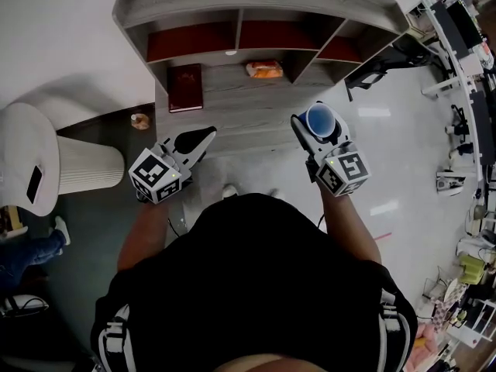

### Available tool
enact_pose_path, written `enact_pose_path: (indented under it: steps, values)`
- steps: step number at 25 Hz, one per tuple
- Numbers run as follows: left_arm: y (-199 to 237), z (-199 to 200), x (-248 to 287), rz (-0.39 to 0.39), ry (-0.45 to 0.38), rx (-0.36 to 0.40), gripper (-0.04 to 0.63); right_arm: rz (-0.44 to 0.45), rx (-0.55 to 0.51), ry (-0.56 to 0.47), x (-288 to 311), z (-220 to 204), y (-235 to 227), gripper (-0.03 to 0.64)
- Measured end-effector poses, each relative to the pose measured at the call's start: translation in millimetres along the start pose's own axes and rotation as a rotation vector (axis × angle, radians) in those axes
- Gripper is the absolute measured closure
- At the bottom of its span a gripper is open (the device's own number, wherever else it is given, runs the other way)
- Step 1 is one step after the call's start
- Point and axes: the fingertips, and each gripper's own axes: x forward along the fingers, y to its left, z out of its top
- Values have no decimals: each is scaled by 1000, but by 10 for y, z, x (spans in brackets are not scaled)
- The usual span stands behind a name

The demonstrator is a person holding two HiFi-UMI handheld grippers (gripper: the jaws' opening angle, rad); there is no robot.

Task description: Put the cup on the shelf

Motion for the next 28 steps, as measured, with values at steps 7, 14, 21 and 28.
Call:
enact_pose_path:
  steps: [7, 14, 21, 28]
  values:
    - [-56, -38, 146, 47, 24, -12, 580, 26, -33, 9, 55, -7, -172, 311]
    - [-109, 69, 484, 120, 20, -12, 580, 84, -9, 11, 80, -3, -575, 311]
    - [-256, 163, 869, 149, 34, 5, 580, 160, 31, 13, 96, -64, -915, 313]
    - [-277, 174, 972, 208, 38, 1, 580, 215, 25, 24, 315, -36, -1116, 312]
